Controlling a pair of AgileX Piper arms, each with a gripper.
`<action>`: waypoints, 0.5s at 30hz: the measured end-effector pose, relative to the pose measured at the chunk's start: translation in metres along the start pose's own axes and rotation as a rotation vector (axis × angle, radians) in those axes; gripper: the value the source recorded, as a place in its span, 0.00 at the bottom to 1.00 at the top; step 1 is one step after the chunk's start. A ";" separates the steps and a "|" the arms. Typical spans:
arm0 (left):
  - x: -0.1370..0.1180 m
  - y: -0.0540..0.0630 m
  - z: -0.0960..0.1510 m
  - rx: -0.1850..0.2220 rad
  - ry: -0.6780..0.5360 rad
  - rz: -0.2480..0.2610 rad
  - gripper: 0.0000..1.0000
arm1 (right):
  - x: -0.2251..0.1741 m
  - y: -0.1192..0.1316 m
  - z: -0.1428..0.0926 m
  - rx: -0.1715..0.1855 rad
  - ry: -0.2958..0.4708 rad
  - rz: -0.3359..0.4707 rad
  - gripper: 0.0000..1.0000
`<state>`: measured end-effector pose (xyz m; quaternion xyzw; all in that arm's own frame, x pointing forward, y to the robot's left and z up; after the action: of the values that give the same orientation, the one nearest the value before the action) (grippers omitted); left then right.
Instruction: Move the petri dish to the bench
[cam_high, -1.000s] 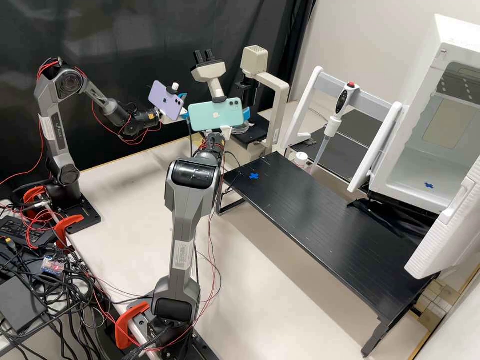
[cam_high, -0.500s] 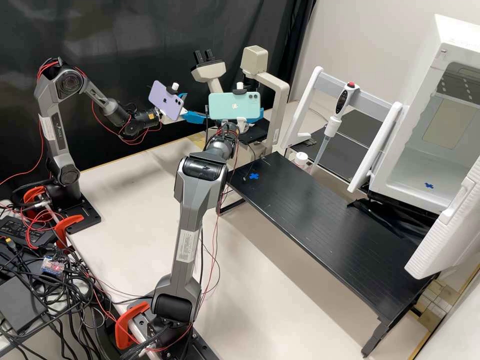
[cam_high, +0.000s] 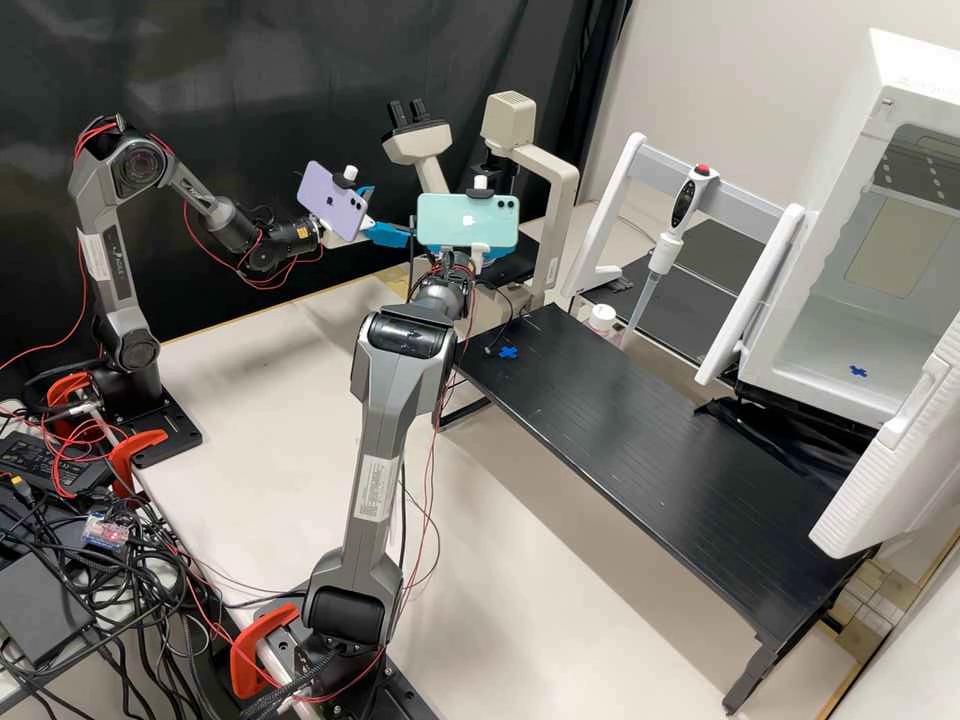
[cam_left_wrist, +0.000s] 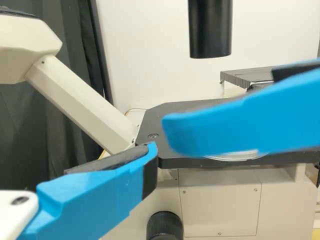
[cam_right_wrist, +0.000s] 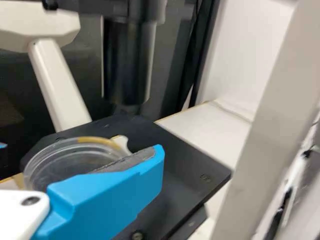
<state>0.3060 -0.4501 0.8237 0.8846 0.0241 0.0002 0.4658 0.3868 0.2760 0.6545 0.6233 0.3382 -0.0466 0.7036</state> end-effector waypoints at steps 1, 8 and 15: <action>0.000 0.000 0.000 0.000 0.000 0.000 1.00 | 0.001 -0.002 0.001 0.011 -0.001 -0.006 1.00; 0.000 0.000 0.000 0.000 0.000 0.000 1.00 | 0.008 -0.010 0.009 0.060 -0.030 -0.032 1.00; 0.000 0.000 0.000 0.000 0.000 0.000 1.00 | 0.008 -0.010 0.009 0.067 -0.032 -0.031 1.00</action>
<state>0.3060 -0.4501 0.8237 0.8846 0.0241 0.0002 0.4658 0.3921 0.2683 0.6411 0.6401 0.3349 -0.0787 0.6869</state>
